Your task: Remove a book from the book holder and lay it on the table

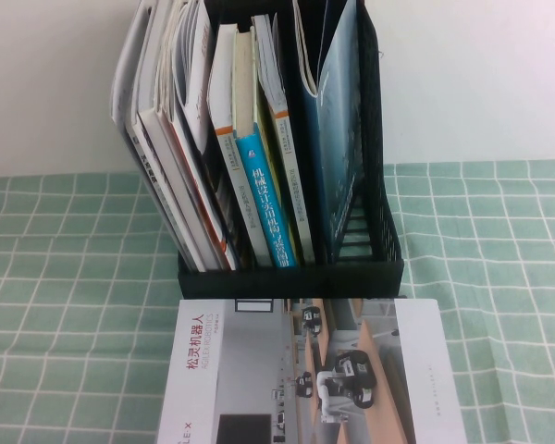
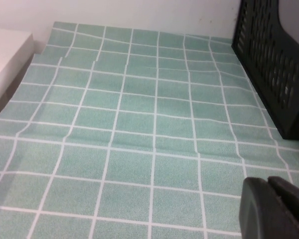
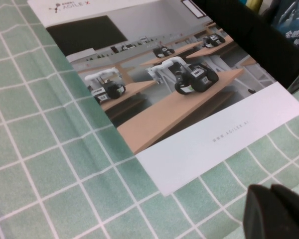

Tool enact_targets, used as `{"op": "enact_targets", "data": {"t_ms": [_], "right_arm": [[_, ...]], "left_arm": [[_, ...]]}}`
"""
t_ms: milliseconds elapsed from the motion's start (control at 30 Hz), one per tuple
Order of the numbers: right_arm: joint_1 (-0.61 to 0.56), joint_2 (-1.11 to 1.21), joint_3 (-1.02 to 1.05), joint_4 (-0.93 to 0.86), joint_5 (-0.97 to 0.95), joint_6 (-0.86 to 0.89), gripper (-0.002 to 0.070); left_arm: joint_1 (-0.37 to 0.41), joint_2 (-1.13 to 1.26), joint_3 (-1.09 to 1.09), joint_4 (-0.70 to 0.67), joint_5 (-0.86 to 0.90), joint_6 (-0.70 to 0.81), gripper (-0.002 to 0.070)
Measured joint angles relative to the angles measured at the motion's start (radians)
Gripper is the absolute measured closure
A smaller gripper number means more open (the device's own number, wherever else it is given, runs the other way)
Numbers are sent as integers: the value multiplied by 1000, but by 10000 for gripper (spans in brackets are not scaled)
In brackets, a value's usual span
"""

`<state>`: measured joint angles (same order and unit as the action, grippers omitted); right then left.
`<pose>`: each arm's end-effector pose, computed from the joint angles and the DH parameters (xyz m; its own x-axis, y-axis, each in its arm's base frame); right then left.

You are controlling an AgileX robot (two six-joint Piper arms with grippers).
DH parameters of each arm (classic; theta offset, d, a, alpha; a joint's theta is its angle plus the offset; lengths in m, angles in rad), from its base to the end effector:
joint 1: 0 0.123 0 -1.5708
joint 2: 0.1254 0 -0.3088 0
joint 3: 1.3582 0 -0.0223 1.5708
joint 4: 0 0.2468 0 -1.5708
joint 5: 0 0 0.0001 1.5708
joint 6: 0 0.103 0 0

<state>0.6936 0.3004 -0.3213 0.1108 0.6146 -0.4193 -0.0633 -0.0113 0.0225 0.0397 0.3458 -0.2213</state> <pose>0.0356 0.0381 0.2497 -0.1314 -0.5282 -0.8389 -0.7643 0.5929 -0.2536 0.0369 -0.0009 0.1716 -0.2705 -0.1661 -0.9483 0.0009 0.9850 -0.1728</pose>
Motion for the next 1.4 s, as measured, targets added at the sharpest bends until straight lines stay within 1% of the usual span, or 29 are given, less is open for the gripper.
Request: {"op": "enact_targets", "data": {"t_ms": [333, 533, 1400], "right_arm": [[0, 0, 0, 0, 0, 0, 678], [0, 0, 0, 0, 0, 0, 678], [0, 0, 0, 2, 0, 0, 678]], "left_arm": [[-2, 0, 0, 2, -1, 19, 678], [-2, 0, 0, 2, -1, 86, 678], [-2, 0, 0, 2, -1, 104, 678]]}}
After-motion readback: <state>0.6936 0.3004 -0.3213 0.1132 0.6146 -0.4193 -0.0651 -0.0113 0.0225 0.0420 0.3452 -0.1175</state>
